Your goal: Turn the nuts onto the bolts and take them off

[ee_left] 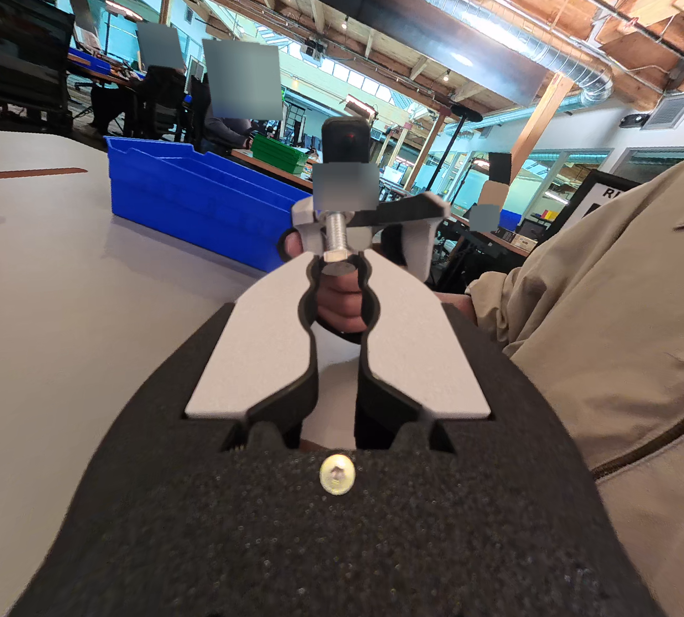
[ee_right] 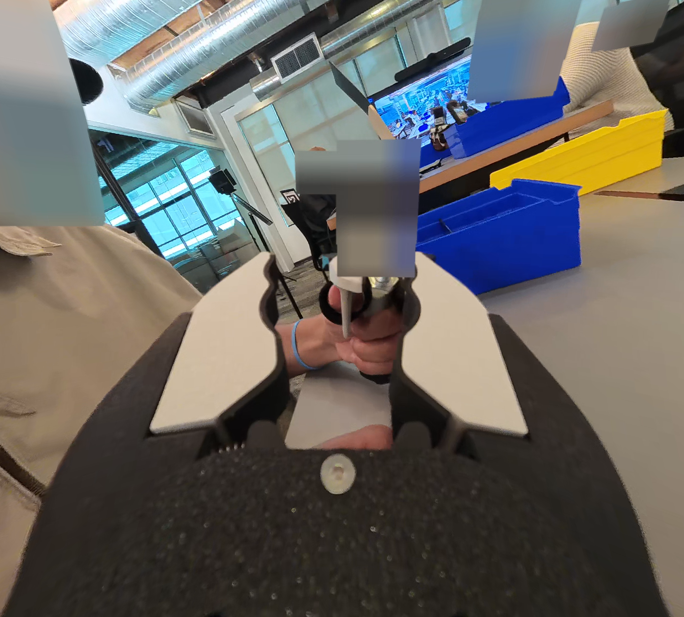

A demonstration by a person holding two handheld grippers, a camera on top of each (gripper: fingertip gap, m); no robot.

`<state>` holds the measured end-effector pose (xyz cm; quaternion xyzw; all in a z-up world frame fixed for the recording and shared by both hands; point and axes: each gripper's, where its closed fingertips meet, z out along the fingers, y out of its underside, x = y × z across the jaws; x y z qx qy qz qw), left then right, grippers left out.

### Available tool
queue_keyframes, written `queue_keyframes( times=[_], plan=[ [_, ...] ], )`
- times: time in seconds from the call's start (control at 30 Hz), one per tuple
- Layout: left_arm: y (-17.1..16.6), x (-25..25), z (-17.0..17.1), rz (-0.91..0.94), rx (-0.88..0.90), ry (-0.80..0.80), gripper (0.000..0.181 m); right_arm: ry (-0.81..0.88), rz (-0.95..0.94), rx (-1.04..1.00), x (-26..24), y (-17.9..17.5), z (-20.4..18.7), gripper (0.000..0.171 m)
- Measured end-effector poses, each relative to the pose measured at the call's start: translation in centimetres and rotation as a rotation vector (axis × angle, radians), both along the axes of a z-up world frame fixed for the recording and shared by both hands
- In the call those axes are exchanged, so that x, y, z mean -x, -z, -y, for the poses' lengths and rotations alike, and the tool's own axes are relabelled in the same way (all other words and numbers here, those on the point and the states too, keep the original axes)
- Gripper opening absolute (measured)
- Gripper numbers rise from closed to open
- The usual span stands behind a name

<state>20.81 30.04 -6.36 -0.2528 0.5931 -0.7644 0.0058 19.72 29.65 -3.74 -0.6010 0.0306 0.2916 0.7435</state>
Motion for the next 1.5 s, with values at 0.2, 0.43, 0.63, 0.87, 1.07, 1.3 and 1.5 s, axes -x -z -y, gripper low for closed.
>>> queue_keyframes(
  times=[0.2, 0.43, 0.63, 0.87, 1.07, 1.3, 1.5],
  plan=[
    [-0.2, -0.6, -0.9, -0.003, 0.018, -0.051, 0.019, -0.036, -0.001, -0.005, 0.9, 0.0, 0.5, 0.061],
    [-0.3, 0.1, -0.3, 0.01, 0.017, -0.002, 0.019, 0.016, -0.014, 0.03, -0.1, 0.9, -0.1, 0.063],
    [0.3, 0.2, 0.5, 0.024, -0.041, -0.002, 0.019, -0.007, -0.003, 0.019, 0.6, 0.0, -0.4, 0.07],
    [0.3, -0.9, -0.8, 0.003, -0.034, -0.074, 0.019, -0.031, -0.016, 0.017, 1.1, 0.6, 0.3, 0.064],
    [-0.1, 0.2, 0.0, 0.026, -0.016, -0.008, 0.019, 0.033, -0.038, 0.063, -0.5, 1.5, -0.5, 0.065],
    [0.5, -0.2, 0.2, 0.03, -0.068, -0.039, 0.019, 0.007, -0.011, 0.052, 0.7, 0.8, -0.8, 0.072],
    [0.3, -0.1, -0.2, 0.028, -0.052, -0.027, 0.019, 0.119, 0.068, 0.169, -1.3, 3.3, -0.1, 0.061]
  ],
)
